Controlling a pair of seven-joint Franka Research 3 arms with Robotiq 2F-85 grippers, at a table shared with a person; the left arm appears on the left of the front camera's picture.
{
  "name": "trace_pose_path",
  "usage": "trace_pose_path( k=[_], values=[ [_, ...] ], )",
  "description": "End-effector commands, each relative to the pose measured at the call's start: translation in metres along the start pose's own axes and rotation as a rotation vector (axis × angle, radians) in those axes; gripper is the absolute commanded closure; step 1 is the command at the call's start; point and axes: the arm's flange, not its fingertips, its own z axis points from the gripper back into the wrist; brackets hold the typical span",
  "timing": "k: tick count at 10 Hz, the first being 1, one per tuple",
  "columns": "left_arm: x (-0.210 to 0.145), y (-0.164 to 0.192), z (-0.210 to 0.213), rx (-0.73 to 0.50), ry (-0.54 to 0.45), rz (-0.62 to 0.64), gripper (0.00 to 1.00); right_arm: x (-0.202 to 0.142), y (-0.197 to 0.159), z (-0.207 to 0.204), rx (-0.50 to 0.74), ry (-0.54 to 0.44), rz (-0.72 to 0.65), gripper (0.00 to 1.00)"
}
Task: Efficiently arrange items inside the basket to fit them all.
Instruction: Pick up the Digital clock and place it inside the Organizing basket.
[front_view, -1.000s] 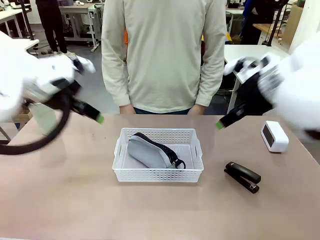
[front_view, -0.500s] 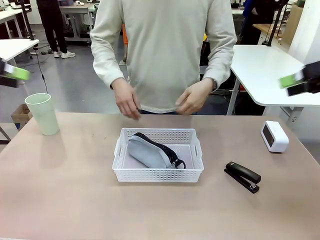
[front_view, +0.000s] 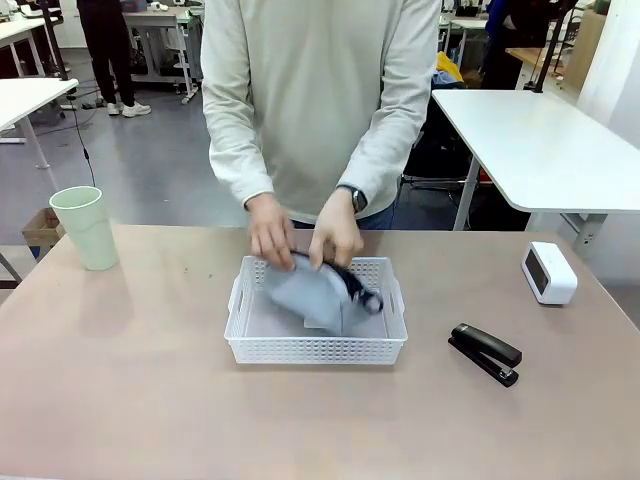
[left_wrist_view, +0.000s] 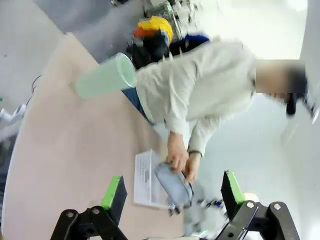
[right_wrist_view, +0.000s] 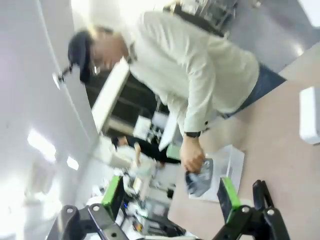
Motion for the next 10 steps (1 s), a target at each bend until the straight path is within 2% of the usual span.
trace_pose_path(
  k=[1, 2, 3, 10],
  values=[
    [-0.081, 0.019, -0.046, -0.098, -0.123, 0.102, 0.0, -0.04, -0.045, 0.0, 0.012, -0.097, -0.102, 0.0],
    [-0.079, 0.016, -0.054, -0.058, -0.135, 0.103, 0.0, -0.041, -0.058, 0.003, -0.103, -0.158, -0.181, 0.0],
    [0.001, 0.019, 0.013, -0.029, -0.074, 0.096, 0.0, -0.001, -0.024, 0.026, 0.004, -0.072, -0.072, 0.0],
    [0.001, 0.019, 0.013, -0.029, -0.074, 0.096, 0.0, -0.002, -0.022, 0.023, -0.001, -0.054, -0.099, 0.0]
  ],
)
